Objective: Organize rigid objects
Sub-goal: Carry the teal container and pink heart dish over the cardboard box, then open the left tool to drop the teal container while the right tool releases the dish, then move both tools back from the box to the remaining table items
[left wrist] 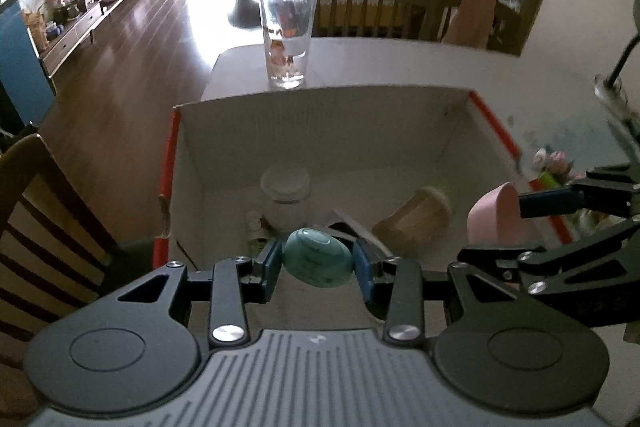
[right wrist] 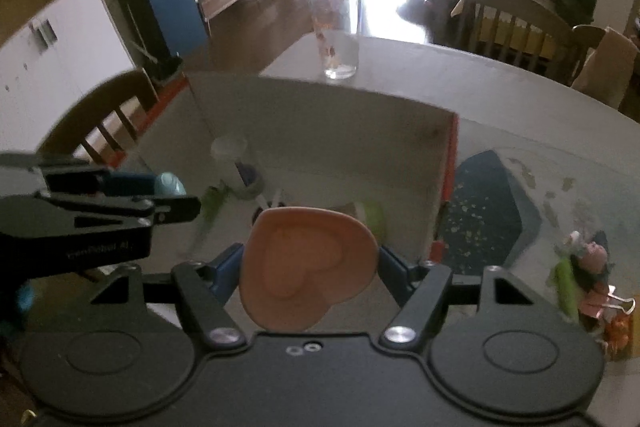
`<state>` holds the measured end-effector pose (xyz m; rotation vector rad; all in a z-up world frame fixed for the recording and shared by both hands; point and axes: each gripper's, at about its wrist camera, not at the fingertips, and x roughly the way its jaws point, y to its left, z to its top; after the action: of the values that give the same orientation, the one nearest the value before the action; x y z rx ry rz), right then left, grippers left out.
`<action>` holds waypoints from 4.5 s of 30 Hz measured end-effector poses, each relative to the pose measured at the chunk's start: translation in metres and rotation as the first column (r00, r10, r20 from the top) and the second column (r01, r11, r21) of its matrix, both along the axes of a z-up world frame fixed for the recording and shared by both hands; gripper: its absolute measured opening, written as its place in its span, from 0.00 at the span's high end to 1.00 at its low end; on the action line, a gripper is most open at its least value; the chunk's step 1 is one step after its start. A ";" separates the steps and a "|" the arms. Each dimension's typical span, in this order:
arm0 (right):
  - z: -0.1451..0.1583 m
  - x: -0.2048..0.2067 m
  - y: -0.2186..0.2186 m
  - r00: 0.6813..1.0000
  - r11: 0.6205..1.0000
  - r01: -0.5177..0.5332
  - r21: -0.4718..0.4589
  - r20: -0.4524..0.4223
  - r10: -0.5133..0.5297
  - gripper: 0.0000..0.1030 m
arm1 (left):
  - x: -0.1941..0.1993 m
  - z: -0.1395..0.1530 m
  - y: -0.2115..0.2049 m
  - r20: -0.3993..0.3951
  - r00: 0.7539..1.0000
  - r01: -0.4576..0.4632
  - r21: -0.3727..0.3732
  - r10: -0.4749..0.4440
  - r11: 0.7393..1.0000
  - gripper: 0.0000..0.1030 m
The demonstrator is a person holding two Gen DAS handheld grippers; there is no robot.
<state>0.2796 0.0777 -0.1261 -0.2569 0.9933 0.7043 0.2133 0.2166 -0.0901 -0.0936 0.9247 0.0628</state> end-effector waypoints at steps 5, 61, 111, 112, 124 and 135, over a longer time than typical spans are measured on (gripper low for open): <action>-0.019 0.002 0.010 1.000 0.999 -0.020 -0.048 -0.016 0.019 0.31 | 0.012 -0.016 0.000 -0.048 0.999 0.024 0.024 -0.023 0.999 0.63; 0.045 -0.046 -0.027 0.992 0.994 -0.037 0.099 0.125 0.025 0.28 | -0.027 0.033 -0.026 0.025 0.999 0.022 0.050 -0.023 0.998 0.58; 0.052 -0.050 -0.255 0.966 0.936 0.125 0.330 0.174 -0.190 0.00 | -0.021 0.053 -0.196 0.238 0.960 0.164 -0.055 -0.147 0.985 0.02; 0.050 -0.047 -0.261 0.967 0.937 0.131 0.324 0.167 -0.193 0.00 | -0.016 0.050 -0.201 0.234 0.961 0.165 -0.062 -0.147 0.984 0.02; 0.025 -0.003 -0.326 0.955 0.941 0.182 0.287 0.175 -0.238 0.00 | 0.036 0.018 -0.258 0.166 0.981 0.121 -0.093 -0.105 0.988 0.02; -0.017 0.046 -0.347 0.960 0.965 0.190 0.179 0.170 -0.221 0.08 | 0.093 -0.024 -0.297 0.086 0.995 0.063 -0.047 -0.059 0.997 0.02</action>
<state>0.3254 -0.2694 -0.1435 -0.0746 0.7644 0.5545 0.3060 -0.0802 -0.1144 -0.1130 0.8440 -0.0206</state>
